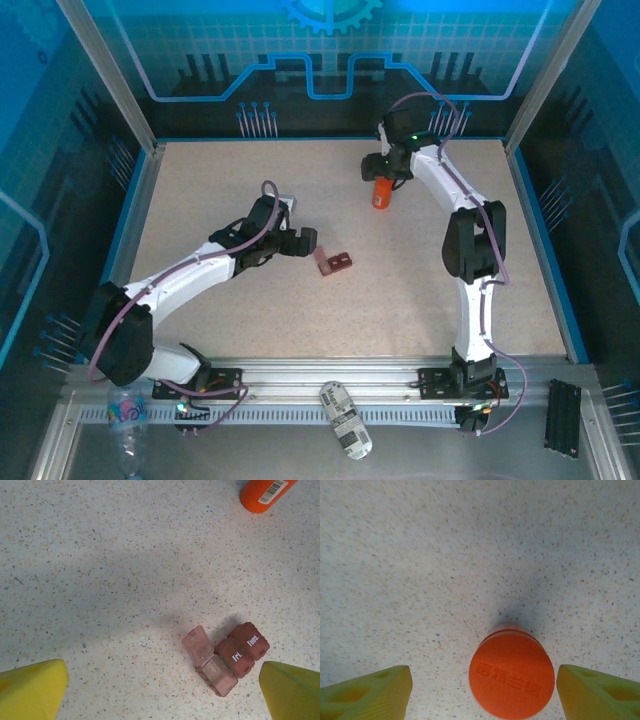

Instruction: Sort the pills into containers

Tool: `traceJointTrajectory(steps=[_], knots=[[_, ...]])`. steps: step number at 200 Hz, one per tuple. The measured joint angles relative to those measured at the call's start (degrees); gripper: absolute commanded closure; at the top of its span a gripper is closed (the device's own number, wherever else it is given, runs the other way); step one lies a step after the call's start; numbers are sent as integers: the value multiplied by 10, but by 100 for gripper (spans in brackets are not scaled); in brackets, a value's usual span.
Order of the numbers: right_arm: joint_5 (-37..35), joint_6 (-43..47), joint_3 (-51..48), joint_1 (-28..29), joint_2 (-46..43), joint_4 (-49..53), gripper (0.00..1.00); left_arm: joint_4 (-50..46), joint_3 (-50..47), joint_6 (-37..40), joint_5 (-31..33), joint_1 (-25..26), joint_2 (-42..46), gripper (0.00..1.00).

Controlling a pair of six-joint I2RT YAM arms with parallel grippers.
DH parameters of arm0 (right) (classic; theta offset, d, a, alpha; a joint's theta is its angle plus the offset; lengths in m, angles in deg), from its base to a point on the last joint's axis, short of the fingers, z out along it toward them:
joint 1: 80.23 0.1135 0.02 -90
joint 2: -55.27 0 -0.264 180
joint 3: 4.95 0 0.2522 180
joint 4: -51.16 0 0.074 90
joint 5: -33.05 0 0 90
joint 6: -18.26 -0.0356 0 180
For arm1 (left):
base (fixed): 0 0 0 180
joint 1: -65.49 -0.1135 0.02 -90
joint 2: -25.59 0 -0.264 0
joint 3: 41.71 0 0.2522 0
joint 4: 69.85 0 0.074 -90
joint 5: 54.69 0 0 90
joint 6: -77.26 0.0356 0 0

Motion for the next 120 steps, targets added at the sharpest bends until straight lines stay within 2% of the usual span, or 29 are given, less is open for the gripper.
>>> traceJointTrajectory(steps=[56, 84, 99, 120], knots=[[-5, 5, 1, -2, 21, 17, 32, 0, 0, 0, -5, -4, 3, 1], [-1, 6, 1, -7, 22, 17, 45, 0, 0, 0, -11, -4, 3, 1], [3, 4, 1, -9, 22, 14, 44, 0, 0, 0, -14, -4, 3, 1], [12, 4, 1, -13, 27, 12, 37, 0, 0, -1, -16, -4, 3, 1]])
